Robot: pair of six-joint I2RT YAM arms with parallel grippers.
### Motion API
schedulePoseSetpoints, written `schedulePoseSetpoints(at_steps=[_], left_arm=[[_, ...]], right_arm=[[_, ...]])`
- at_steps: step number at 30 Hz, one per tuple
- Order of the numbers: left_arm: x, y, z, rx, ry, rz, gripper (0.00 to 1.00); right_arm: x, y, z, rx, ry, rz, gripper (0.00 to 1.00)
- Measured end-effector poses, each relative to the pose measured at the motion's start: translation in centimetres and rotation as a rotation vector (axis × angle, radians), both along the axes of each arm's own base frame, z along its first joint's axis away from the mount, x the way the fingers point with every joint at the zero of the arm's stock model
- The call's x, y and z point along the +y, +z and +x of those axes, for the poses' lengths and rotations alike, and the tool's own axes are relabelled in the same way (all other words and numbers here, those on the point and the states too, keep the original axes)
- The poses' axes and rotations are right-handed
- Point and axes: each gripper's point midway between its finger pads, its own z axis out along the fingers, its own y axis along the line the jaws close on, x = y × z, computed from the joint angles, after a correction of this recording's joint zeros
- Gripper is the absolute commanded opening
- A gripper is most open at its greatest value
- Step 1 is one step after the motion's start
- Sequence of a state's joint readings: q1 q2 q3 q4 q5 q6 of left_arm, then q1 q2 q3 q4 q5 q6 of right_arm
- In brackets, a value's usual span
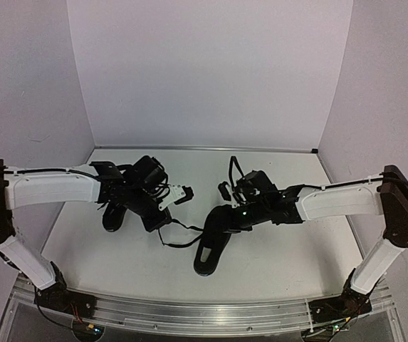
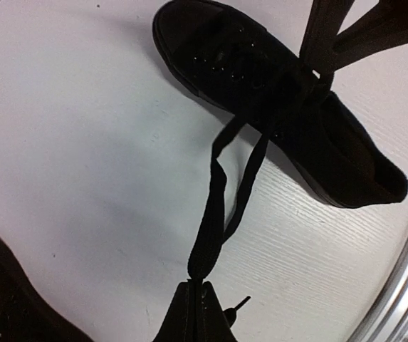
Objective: Tie the shoes
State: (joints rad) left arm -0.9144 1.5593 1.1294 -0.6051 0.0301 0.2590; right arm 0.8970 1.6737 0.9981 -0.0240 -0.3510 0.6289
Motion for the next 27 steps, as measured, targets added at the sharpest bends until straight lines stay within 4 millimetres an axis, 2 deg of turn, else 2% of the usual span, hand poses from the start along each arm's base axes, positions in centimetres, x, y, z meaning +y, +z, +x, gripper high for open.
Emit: schedulePoseSetpoints(at_steps=[3,6,9,15,19,22,27], left_arm=[[1.0,1.9,-0.9,-0.021,0.054,0.0,0.0],[2.1,2.1,-2.4,-0.008,0.086,0.047,0.0],[2.4,2.1,-5.0,0.007,0.061,0.09,0.0],[0.3,5.5,-12.3,0.026,-0.116,0.005,0.0],[-1.3,7.2,-14.6,0.04,-0.192,-0.042,0.0],[-2.9,6.8,-15.8,0.073,-0.251,-0.036,0.0],[-7.3,3.6,-16.5,0.101,-0.373,0.009,0.0]], right_arm=[[0.0,0.0,0.1,-0.003,-0.004,-0.003,0.0],[-0.2,0.0,0.3,-0.007,-0.013,-0.006,0.0],[-0.3,-0.1,0.5,-0.01,-0.02,-0.008,0.0],[-0.7,-0.1,1.1,-0.012,-0.035,-0.009,0.0],[-1.1,-0.1,1.6,-0.015,-0.047,-0.011,0.0],[-1.3,-0.1,1.9,-0.018,-0.05,-0.012,0.0],[-1.4,0.0,2.1,-0.025,-0.039,-0.011,0.0]])
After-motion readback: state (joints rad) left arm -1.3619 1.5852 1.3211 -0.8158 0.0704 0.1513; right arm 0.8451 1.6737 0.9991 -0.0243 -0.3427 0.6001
